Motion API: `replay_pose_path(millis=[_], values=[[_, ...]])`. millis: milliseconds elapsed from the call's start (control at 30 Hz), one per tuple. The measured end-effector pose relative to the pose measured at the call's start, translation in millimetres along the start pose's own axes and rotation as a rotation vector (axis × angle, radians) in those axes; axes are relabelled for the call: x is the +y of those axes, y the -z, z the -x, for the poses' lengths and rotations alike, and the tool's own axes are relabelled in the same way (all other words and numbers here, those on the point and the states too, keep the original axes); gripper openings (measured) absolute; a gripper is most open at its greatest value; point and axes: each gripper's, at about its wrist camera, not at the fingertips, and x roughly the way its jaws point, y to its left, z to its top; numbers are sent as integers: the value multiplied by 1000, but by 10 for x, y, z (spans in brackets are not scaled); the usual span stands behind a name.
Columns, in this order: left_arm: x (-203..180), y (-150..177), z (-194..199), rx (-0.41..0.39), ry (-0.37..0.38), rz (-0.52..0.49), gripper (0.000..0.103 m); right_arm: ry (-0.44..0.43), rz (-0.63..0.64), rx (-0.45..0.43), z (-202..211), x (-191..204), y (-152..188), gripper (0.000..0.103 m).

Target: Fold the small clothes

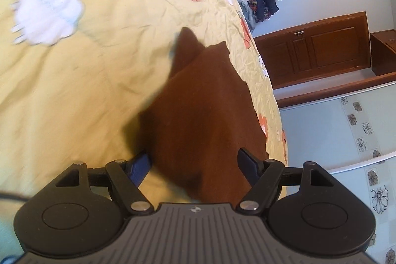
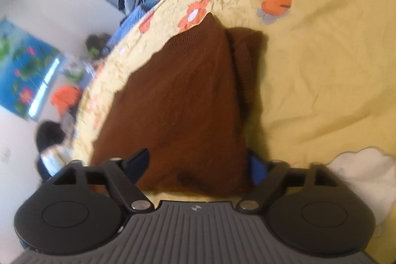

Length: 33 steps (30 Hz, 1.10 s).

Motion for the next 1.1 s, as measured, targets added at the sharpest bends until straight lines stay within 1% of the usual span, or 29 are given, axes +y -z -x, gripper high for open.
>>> replay_pose_path(millis=[133, 267, 300, 367, 433, 467, 500, 533, 567, 600, 633, 667, 700, 767, 800, 833, 900, 933, 1000, 1033, 1067, 1100], values=[[-63, -29, -91, -12, 3, -40, 76, -75, -121, 12, -15, -88, -39, 92], [-62, 40, -95, -34, 25, -63, 76, -134, -219, 0, 27, -224, 10, 91], [-80, 34, -136, -39, 28, -65, 76, -145, -241, 0, 15, -259, 27, 90], [-98, 24, -155, -41, 27, -68, 76, -145, -255, -9, -8, -284, 47, 86], [-126, 15, -161, -48, 17, -81, 75, -141, -251, -9, -42, -257, 37, 86], [-144, 18, -175, -52, 10, -96, 75, -140, -245, -6, -64, -246, 21, 85], [-153, 36, -157, -57, -3, -108, 69, -132, -230, -2, -83, -228, 11, 80], [-164, 42, -160, -61, -25, -115, 54, -122, -212, 3, -106, -206, 2, 76], [-165, 42, -174, -57, -54, -127, 41, -112, -205, 7, -125, -207, -14, 63], [-149, 29, -213, -34, -84, -130, 16, -92, -199, 13, -152, -207, -21, 38], [-109, 14, -239, -16, -87, -113, 9, -77, -190, 27, -173, -226, -19, 28], [-87, -1, -232, -14, -78, -102, 8, -67, -190, 39, -214, -255, -21, 24], [-92, -12, -214, -10, -75, -110, 6, -80, -190, 34, -223, -287, -19, 23], [-164, -12, -116, 1, -57, -149, 5, -72, -161, 27, -213, -261, -37, 22], [-206, -6, -38, 12, -39, -175, 5, -67, -130, 25, -181, -214, -40, 21], [-262, 9, 50, 19, -33, -225, 5, -72, -100, 30, -129, -165, -34, 21], [-290, 47, 174, 19, -64, -312, 5, -65, -25, 38, 10, -70, -14, 20], [-235, 57, 174, 33, -80, -330, 5, -49, 13, 43, 69, -48, -4, 19], [-83, 84, 78, 69, -121, -347, 6, -8, 19, 57, 108, -146, 28, 19], [-33, 108, 68, 70, -100, -348, 8, 18, 22, 68, 69, -205, 47, 19], [-46, 128, 89, 79, -102, -359, 8, 2, 19, 65, 44, -246, 71, 21], [-99, 146, 127, 92, -117, -382, 10, -23, -11, 59, 55, -273, 89, 32]])
